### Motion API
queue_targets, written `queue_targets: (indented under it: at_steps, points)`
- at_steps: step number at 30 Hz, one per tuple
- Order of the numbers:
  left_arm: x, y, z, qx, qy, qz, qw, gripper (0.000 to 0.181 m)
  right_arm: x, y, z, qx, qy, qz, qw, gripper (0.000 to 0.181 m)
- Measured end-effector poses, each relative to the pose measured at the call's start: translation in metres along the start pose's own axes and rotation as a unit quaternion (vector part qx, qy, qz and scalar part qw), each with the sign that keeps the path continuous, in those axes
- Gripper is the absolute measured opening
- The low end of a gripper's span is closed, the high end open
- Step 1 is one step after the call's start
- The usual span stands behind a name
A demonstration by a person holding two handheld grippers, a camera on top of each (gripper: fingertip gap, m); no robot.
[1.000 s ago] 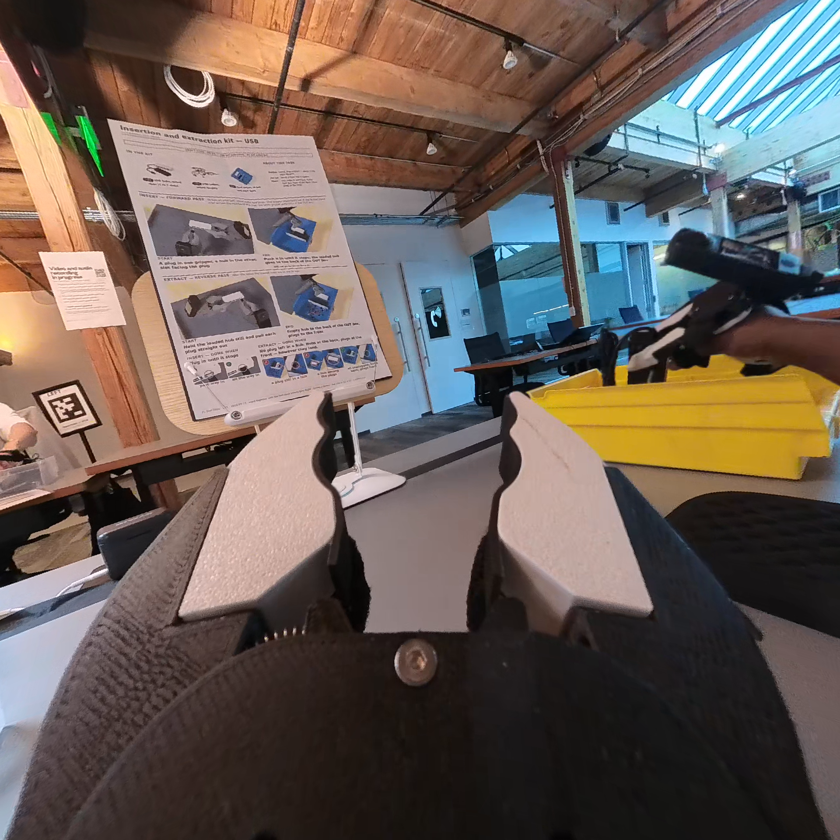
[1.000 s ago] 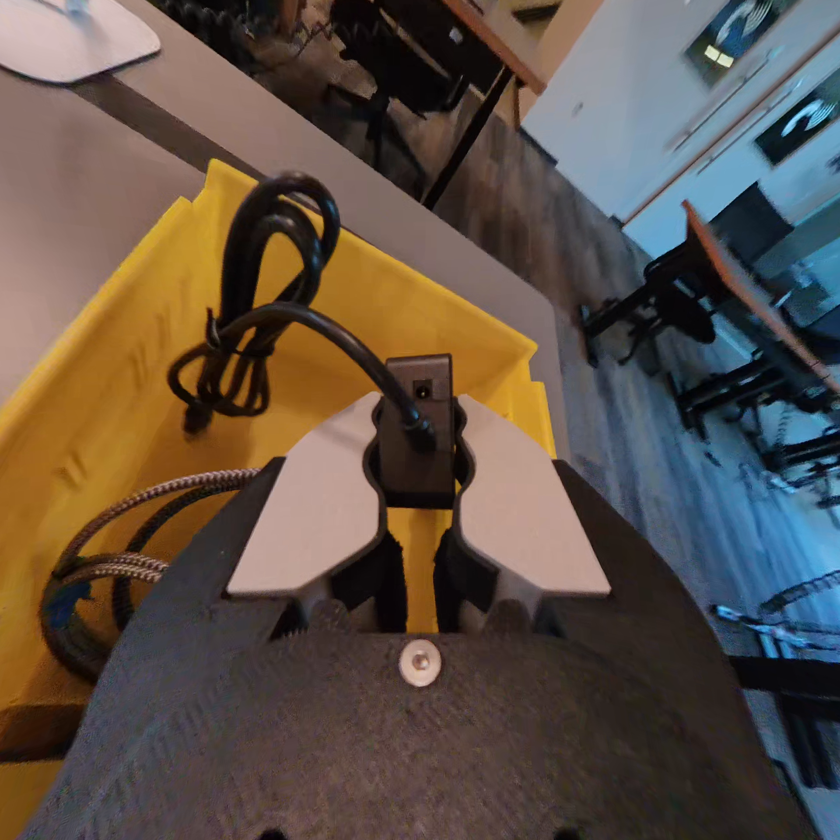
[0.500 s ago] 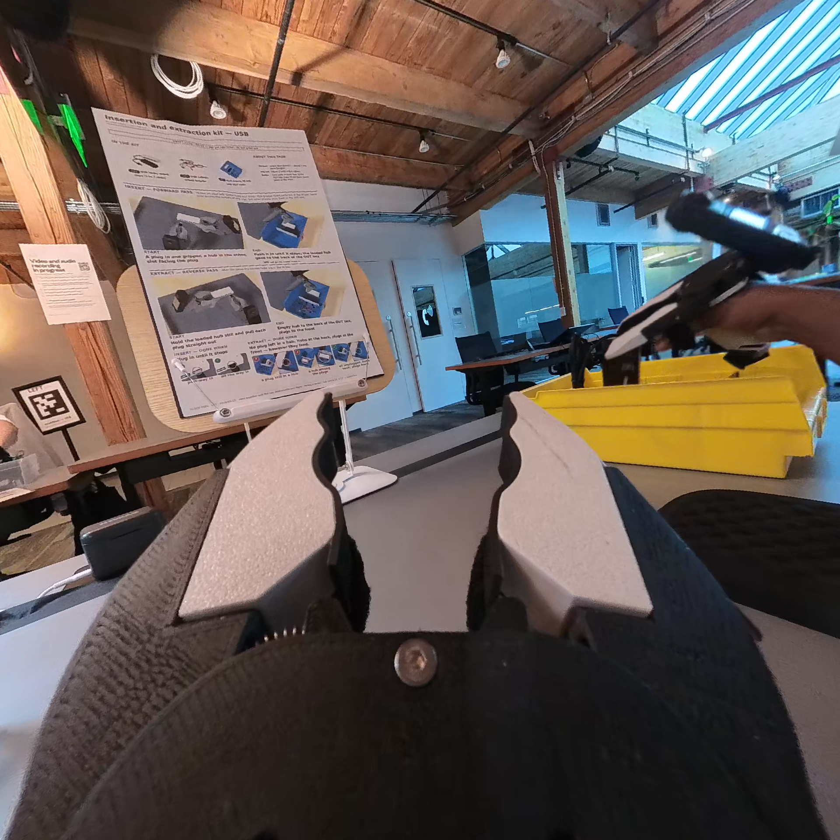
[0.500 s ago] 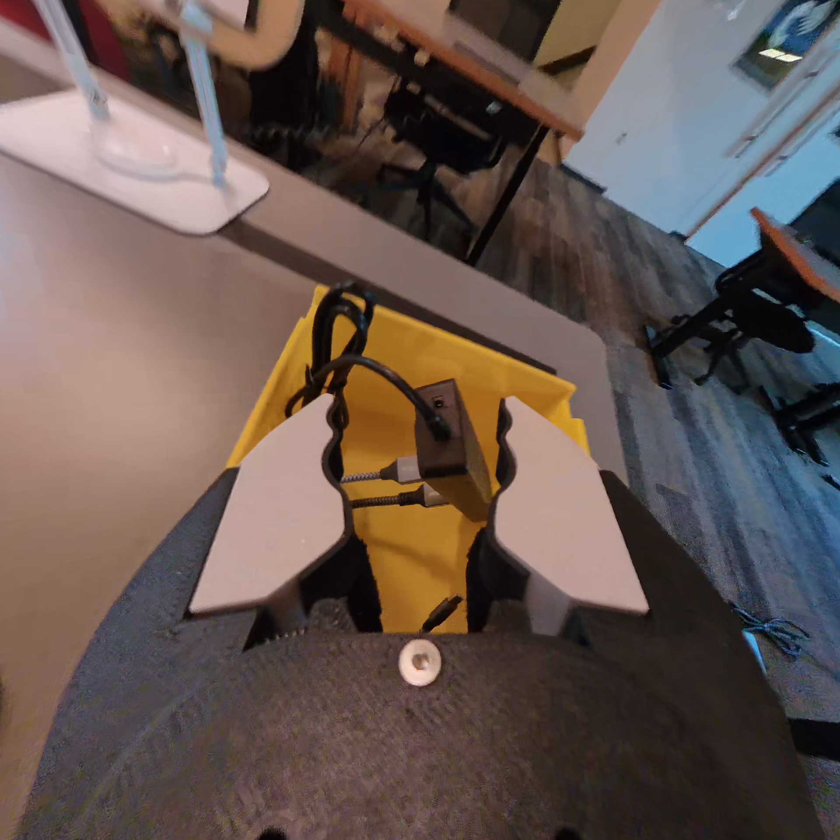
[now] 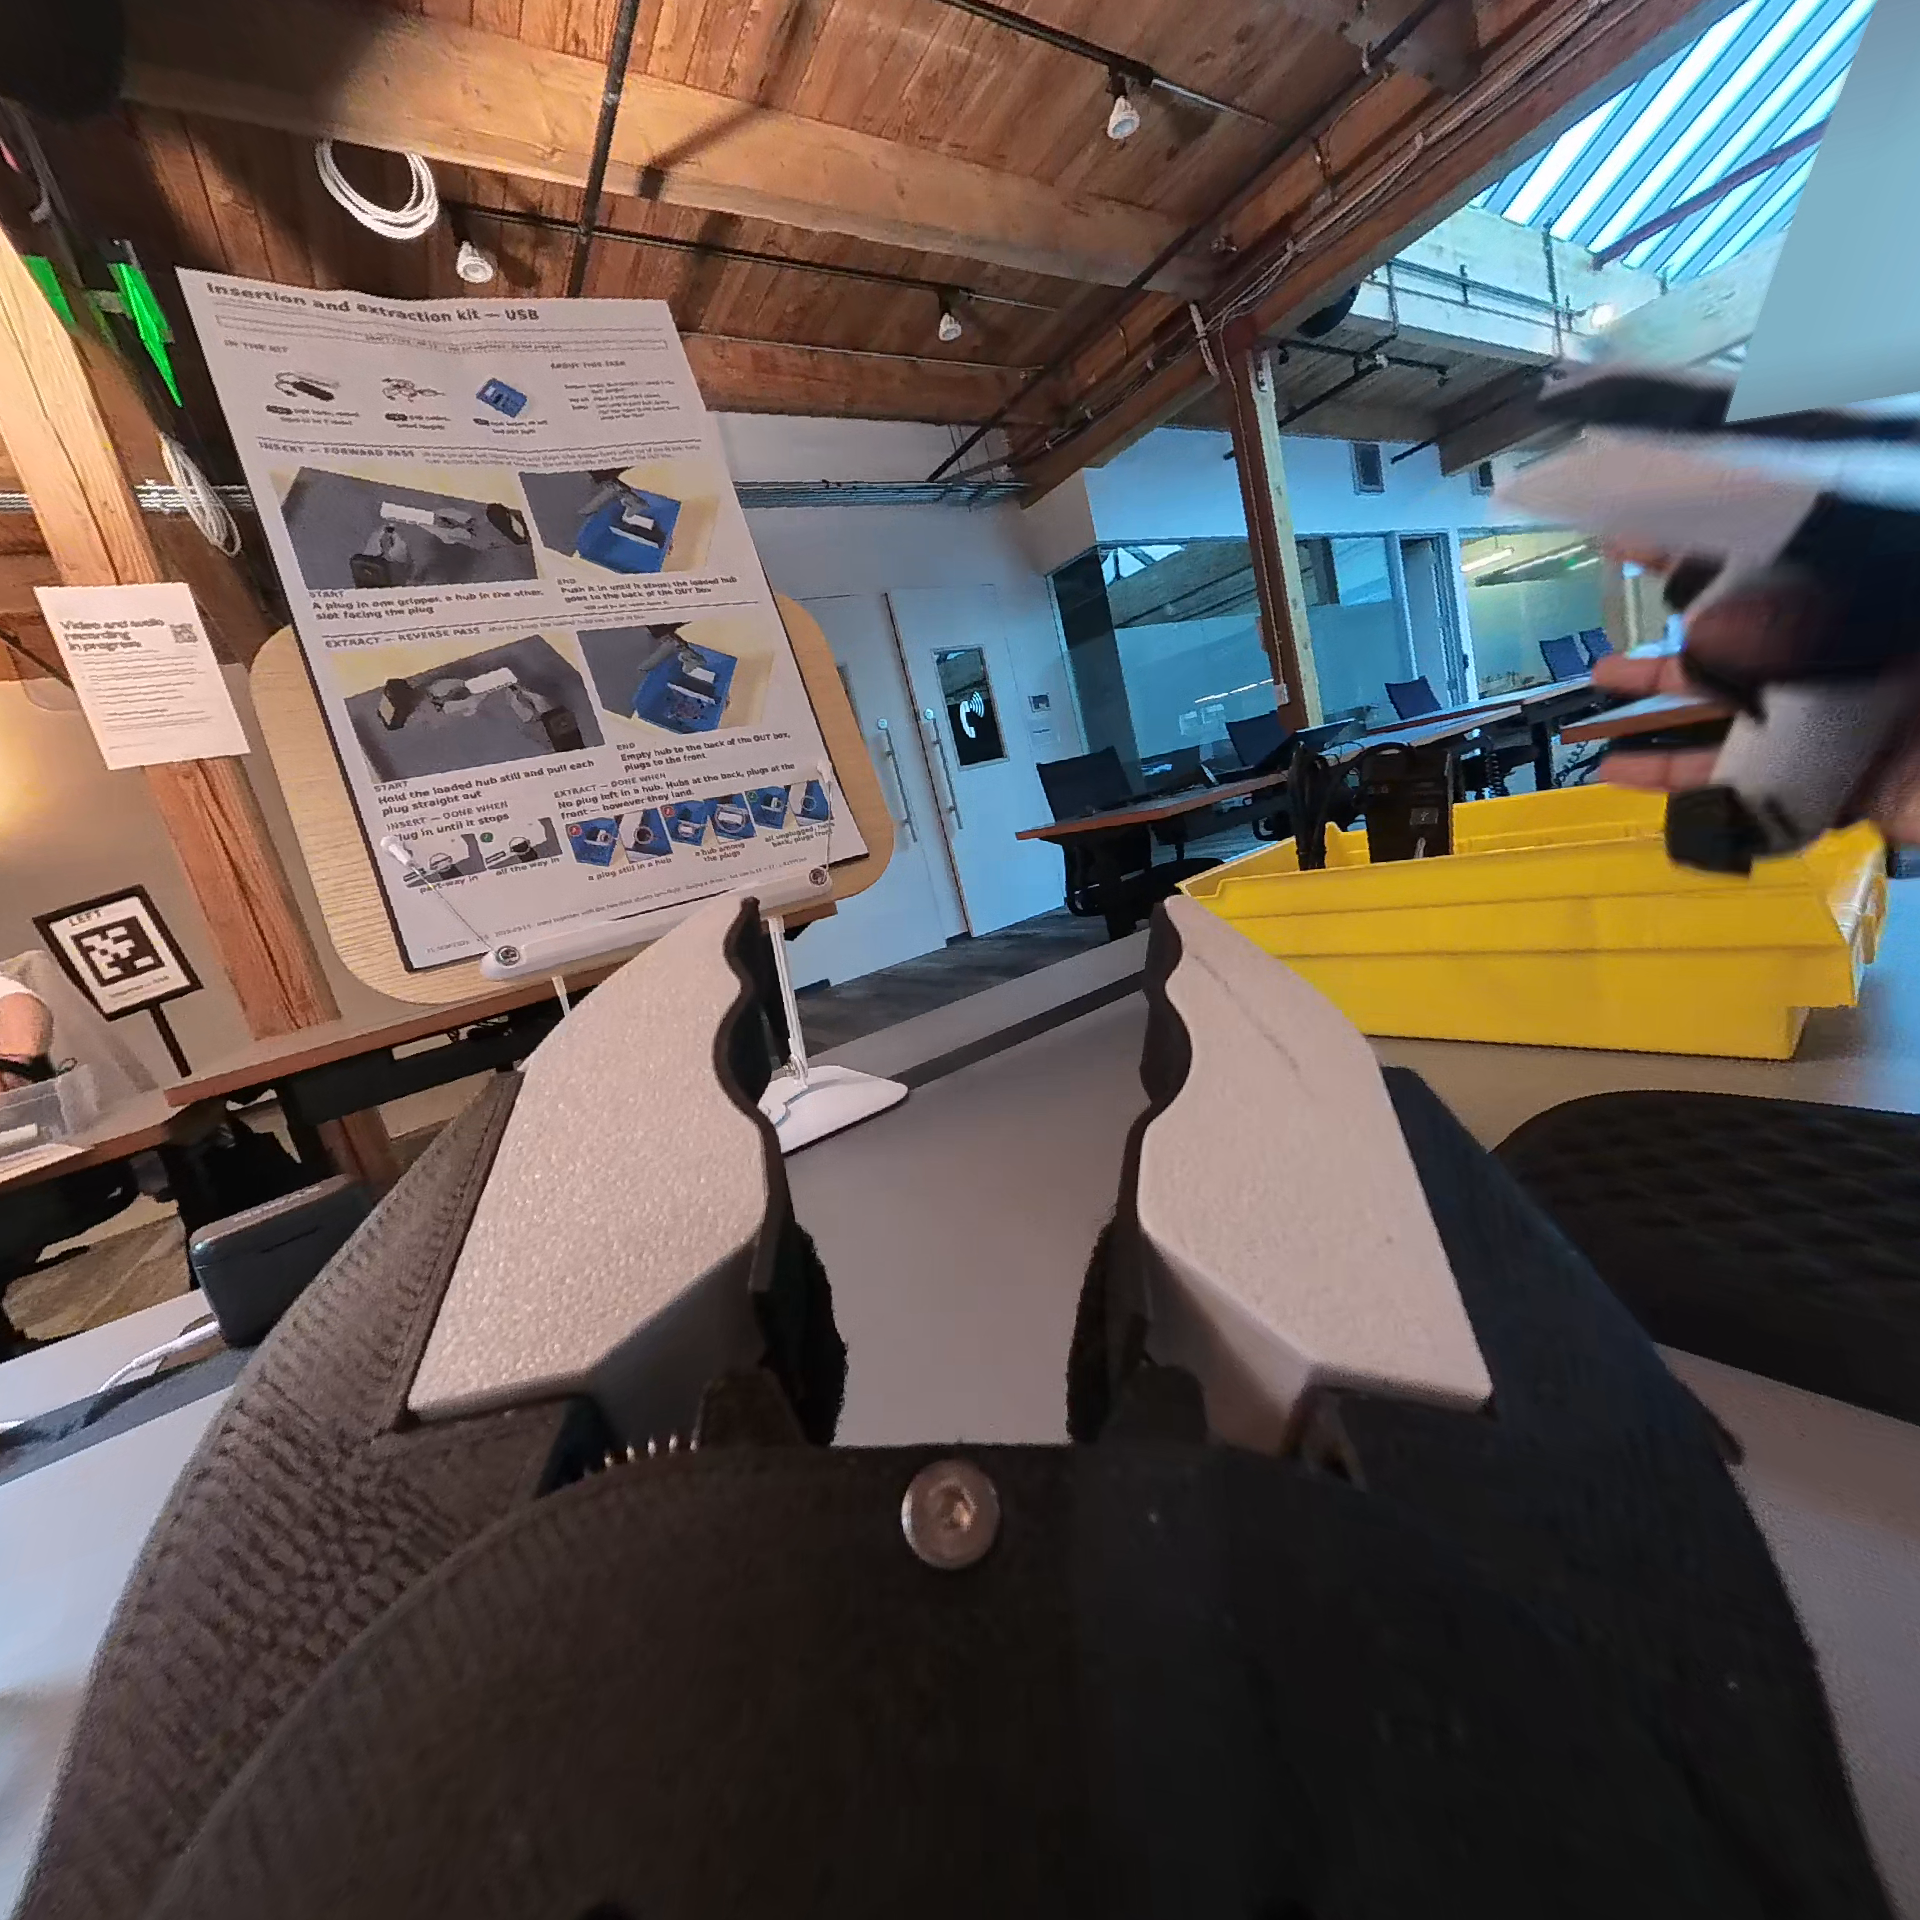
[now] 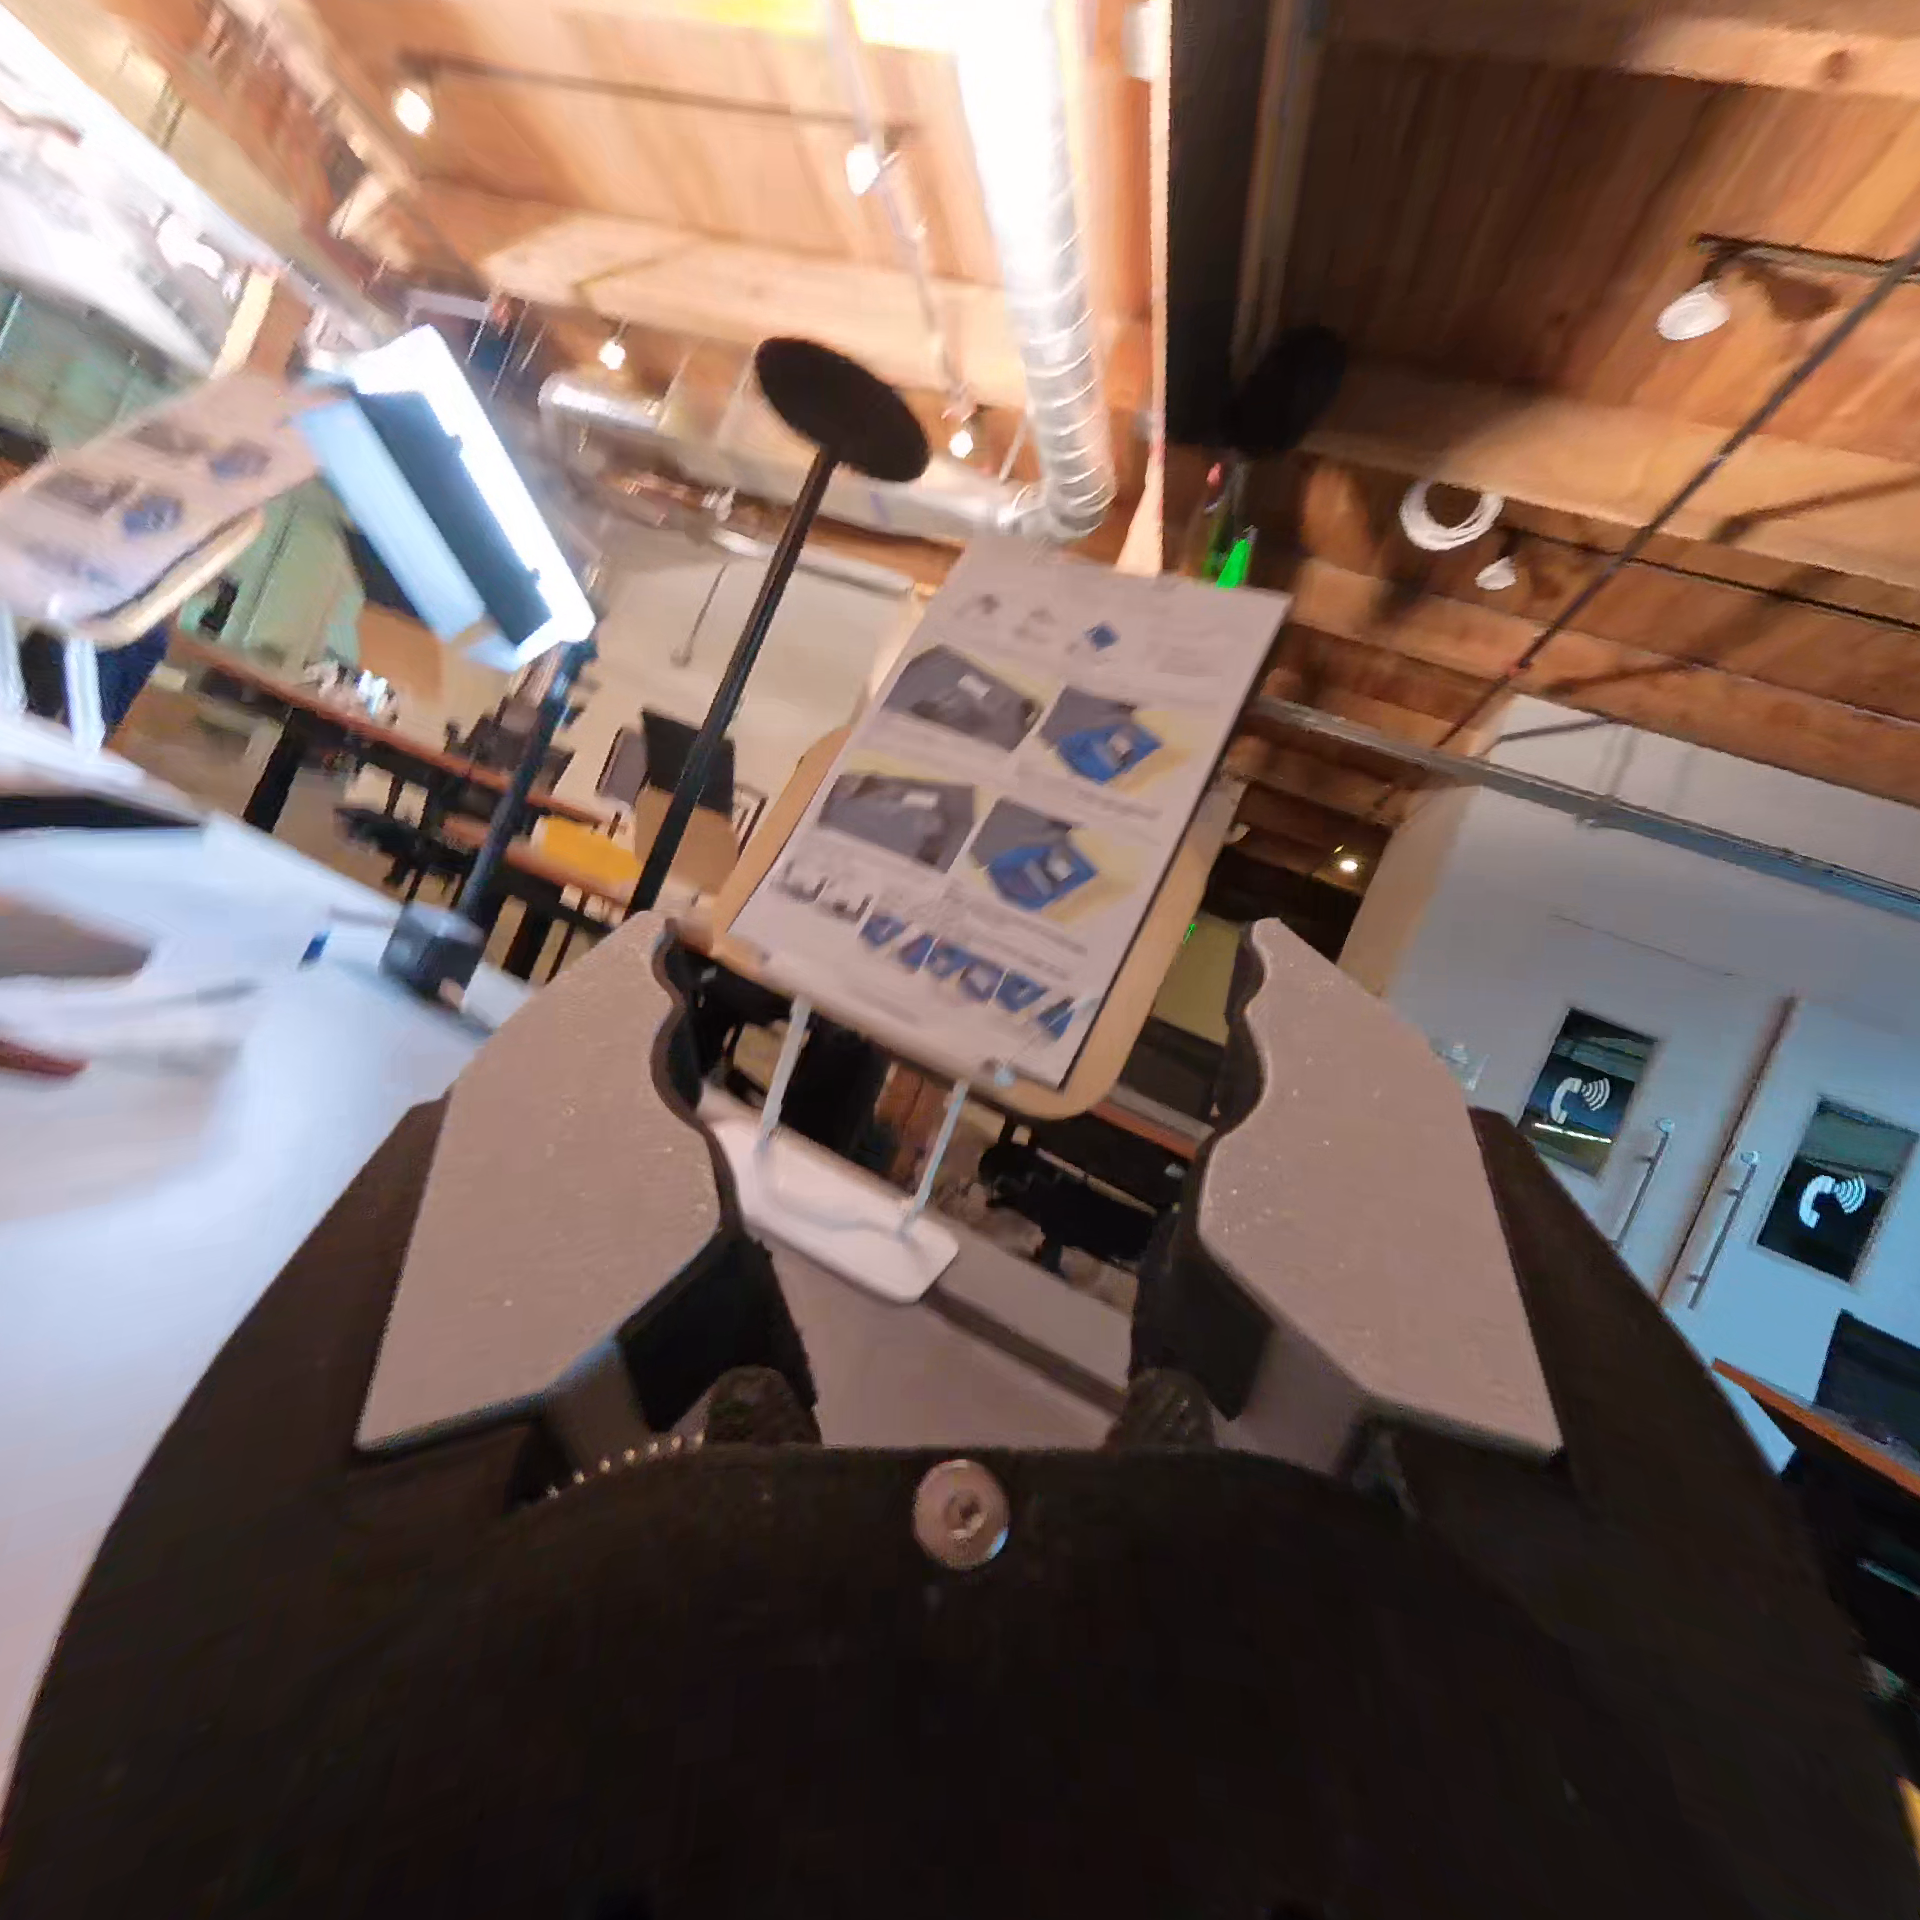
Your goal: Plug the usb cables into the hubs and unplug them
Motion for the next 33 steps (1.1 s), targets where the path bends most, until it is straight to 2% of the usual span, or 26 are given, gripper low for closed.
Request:
queue_targets:
  at_steps: [4, 7, 10, 14, 16, 18, 21, 23, 25, 27, 29, 32, 33]
  points:
    - [0.000, -0.001, 0.000, 0.004, 0.000, -0.003, 1.000, 0.070, -0.023, 0.045, 0.040, -0.003, -0.034, 0.048, 0.998, 0.095]
    - [-0.001, -0.009, 0.002, 0.002, -0.002, -0.012, 1.000, 0.070, -0.021, 0.050, 0.043, 0.038, -0.045, 0.050, 0.997, 0.097]
    - [-0.004, -0.029, 0.007, -0.010, 0.008, -0.023, 1.000, 0.070, -0.026, 0.053, 0.036, 0.037, -0.035, 0.052, 0.997, 0.092]
    - [-0.014, -0.073, 0.031, 0.017, 0.035, -0.028, 0.999, 0.067, -0.027, 0.054, 0.029, 0.105, -0.007, 0.040, 0.994, 0.093]
    - [-0.029, -0.092, 0.058, 0.058, 0.028, 0.024, 0.998, 0.064, -0.028, 0.053, 0.026, 0.116, 0.000, 0.031, 0.993, 0.093]
    - [-0.056, -0.104, 0.099, 0.098, -0.022, 0.122, 0.987, 0.061, -0.029, 0.053, 0.025, 0.115, 0.002, 0.033, 0.993, 0.092]
    - [-0.113, -0.099, 0.154, 0.083, -0.080, 0.305, 0.945, 0.062, -0.028, 0.056, 0.028, 0.124, -0.007, 0.041, 0.991, 0.090]
    - [-0.145, -0.084, 0.176, 0.038, -0.092, 0.402, 0.910, 0.062, -0.027, 0.057, 0.032, 0.132, -0.017, 0.045, 0.990, 0.091]
    - [-0.165, -0.065, 0.196, 0.032, -0.114, 0.480, 0.869, 0.062, -0.027, 0.056, 0.033, 0.126, -0.018, 0.045, 0.991, 0.089]
    - [-0.178, -0.046, 0.206, 0.057, -0.107, 0.562, 0.818, 0.062, -0.027, 0.056, 0.033, 0.123, -0.018, 0.048, 0.991, 0.088]
    - [-0.180, -0.027, 0.218, 0.083, -0.089, 0.607, 0.785, 0.057, -0.027, 0.057, 0.033, 0.127, -0.018, 0.048, 0.991, 0.087]
    - [-0.172, -0.006, 0.238, 0.101, -0.063, 0.636, 0.763, 0.047, -0.027, 0.057, 0.033, 0.129, -0.018, 0.049, 0.990, 0.086]
    - [-0.163, -0.007, 0.245, 0.107, -0.063, 0.626, 0.770, 0.047, -0.027, 0.057, 0.033, 0.128, -0.018, 0.049, 0.990, 0.086]
Point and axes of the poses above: each gripper's, where its closed fingertips meet, x out along the fingers, y out of its underside, z = x × y across the jaws, the point moved 4 cm from there along -x, back along the fingers, and after that the axes turned 11 degrees about -z, right-handed, at the moved point
